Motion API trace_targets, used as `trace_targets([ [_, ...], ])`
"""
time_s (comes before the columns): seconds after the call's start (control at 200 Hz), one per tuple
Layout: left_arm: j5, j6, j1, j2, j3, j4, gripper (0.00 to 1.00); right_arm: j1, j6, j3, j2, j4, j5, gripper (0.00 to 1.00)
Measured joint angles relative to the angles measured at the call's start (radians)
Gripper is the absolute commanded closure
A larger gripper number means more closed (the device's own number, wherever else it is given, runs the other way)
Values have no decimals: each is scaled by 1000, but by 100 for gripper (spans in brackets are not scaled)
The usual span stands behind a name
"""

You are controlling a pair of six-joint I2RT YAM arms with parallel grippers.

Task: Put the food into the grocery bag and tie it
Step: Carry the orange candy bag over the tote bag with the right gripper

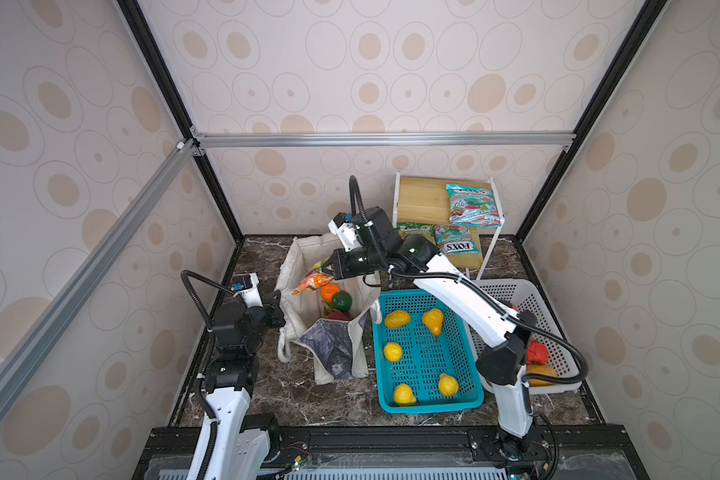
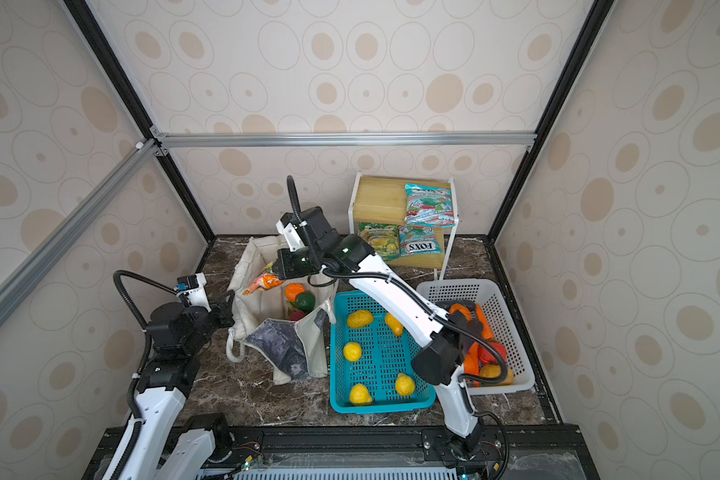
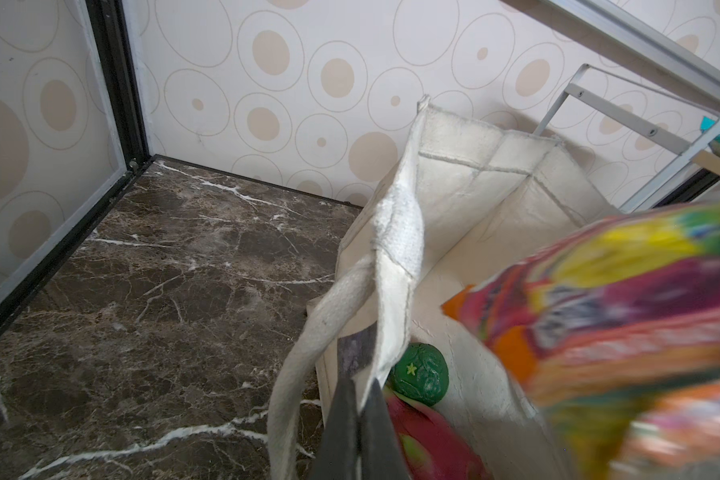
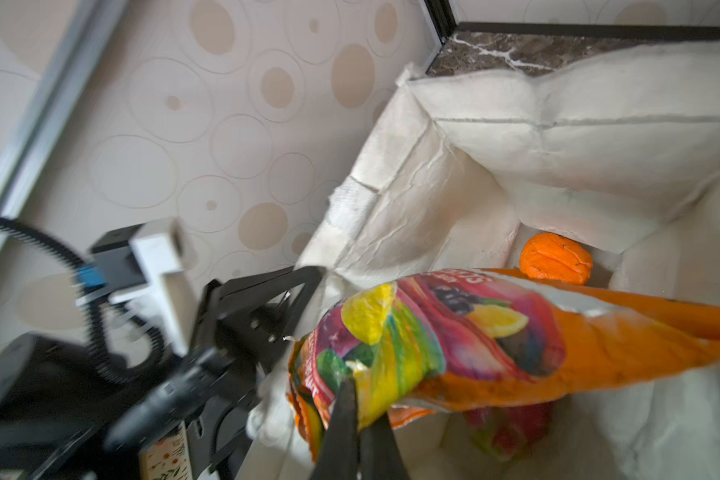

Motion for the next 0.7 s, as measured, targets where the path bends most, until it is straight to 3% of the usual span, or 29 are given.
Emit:
trace_targets([
  [0.115, 0, 0, 0, -2, 0, -1, 100, 0, -40, -23, 66, 0, 88, 100],
  [0.44, 4, 0, 0, -8, 0, -1, 100, 21, -120, -183, 77, 13, 343, 100],
  [0.52, 4, 0, 0, -8, 0, -1, 100, 29, -127, -197, 77, 12, 365, 84],
  [0.62, 4, 0, 0, -8, 0, -2, 100, 39, -132, -196, 77, 2, 381, 45],
  [0.7, 4, 0, 0, -10, 0, -2, 100, 43, -145, -189, 77, -22, 391, 30],
])
